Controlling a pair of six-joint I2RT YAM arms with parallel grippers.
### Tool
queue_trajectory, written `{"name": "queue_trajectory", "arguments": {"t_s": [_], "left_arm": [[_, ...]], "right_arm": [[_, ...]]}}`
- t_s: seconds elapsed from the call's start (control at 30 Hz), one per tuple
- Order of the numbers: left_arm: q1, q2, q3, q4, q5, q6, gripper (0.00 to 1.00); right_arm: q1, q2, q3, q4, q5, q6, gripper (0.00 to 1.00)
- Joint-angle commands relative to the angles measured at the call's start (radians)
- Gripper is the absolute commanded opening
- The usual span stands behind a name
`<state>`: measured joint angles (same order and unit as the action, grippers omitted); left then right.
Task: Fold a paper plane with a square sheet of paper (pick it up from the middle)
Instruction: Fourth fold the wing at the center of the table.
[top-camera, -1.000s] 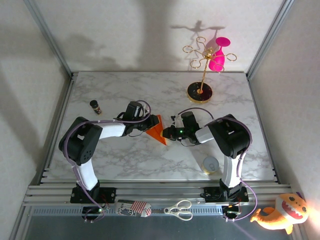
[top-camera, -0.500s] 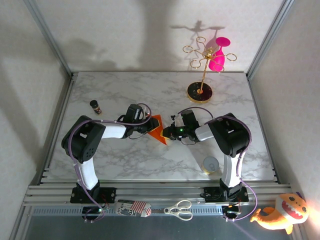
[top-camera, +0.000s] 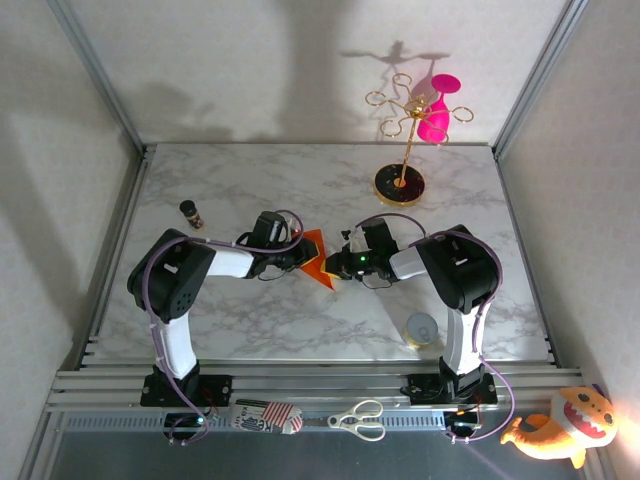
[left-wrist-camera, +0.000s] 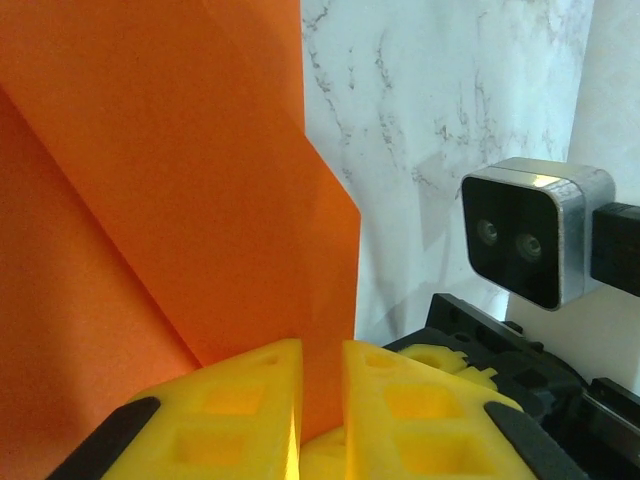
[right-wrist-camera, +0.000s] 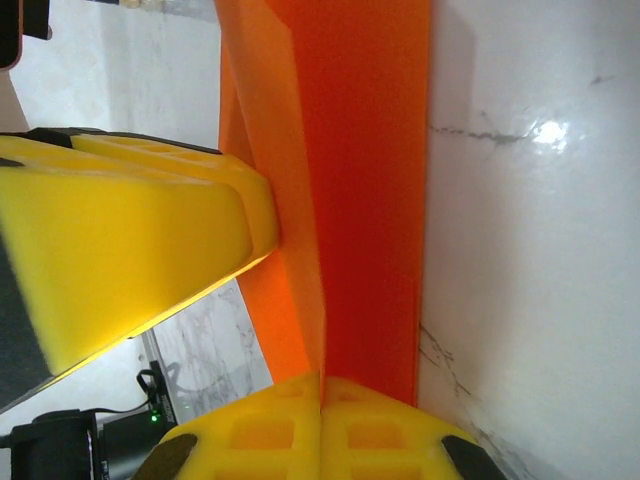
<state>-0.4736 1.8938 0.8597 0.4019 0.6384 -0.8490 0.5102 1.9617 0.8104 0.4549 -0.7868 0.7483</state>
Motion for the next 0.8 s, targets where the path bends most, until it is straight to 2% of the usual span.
{"name": "queue_trajectory", "arguments": {"t_s": [0.0,0.5,0.77], "left_arm": [[0.009,0.014,0.004,0.033,0.017,-0.014,0.18],[0.015,0.040,0.010,0.014,-0.016,-0.054,0.18],[0.016,0.042,0.015,0.023,-0.012,-0.061,0.19]], "right_arm": [[-0.005,0.059,-0.002,-0.097,0.092,-0.022,0.08],[-0.005,0.065,0.002,-0.139,0.114,-0.070,0.16],[-0.005,0.054,0.021,-0.228,0.170,-0.188,0.19]]}}
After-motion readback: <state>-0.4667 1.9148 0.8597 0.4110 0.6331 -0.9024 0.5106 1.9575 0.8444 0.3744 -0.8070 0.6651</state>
